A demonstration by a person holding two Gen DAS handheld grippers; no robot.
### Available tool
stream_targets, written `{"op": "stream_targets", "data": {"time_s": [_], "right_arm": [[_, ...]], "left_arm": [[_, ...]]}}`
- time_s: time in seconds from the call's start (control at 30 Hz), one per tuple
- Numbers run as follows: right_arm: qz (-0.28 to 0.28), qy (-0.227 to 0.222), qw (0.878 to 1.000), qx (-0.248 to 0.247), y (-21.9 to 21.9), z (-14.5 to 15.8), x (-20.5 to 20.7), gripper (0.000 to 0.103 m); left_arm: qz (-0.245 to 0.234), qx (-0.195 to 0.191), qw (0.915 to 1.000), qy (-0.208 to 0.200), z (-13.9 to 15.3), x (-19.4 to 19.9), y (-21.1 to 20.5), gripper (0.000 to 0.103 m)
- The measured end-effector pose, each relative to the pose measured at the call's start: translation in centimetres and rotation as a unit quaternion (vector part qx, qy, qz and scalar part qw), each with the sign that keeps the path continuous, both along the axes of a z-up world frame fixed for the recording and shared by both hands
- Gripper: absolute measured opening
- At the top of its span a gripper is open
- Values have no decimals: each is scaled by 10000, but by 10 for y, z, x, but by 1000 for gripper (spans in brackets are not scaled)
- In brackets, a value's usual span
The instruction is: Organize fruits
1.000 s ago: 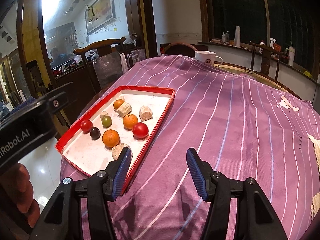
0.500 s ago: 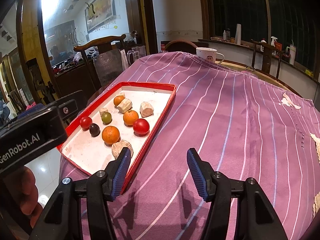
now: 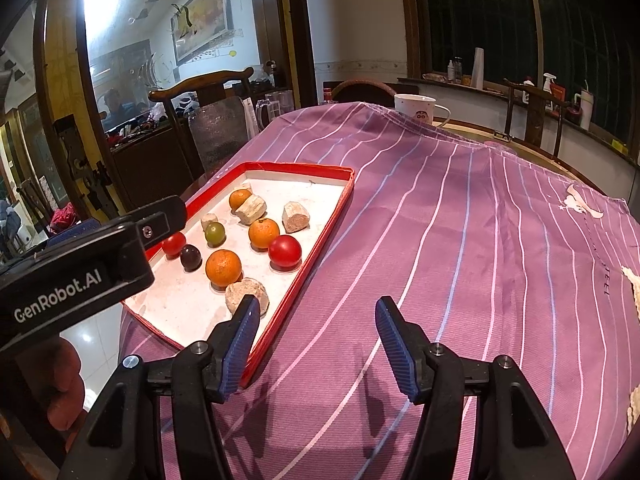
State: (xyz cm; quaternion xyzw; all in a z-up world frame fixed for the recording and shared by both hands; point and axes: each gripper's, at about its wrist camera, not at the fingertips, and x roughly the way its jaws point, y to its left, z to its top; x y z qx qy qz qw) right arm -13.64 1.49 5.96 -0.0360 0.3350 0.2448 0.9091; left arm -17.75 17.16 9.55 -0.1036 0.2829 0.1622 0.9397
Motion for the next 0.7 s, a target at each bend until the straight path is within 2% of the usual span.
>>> {"op": "stream_targets", "data": {"time_s": [0.43,0.7], "right_arm": [[165,-53,9998,-66,10,4,-4,66],[304,5,9995,68,7,11,0,66]], "left_arm": [[33,-24,9999,137,-4,3,2,103],[36,136,9999,-38,17,4,-5,103]]}}
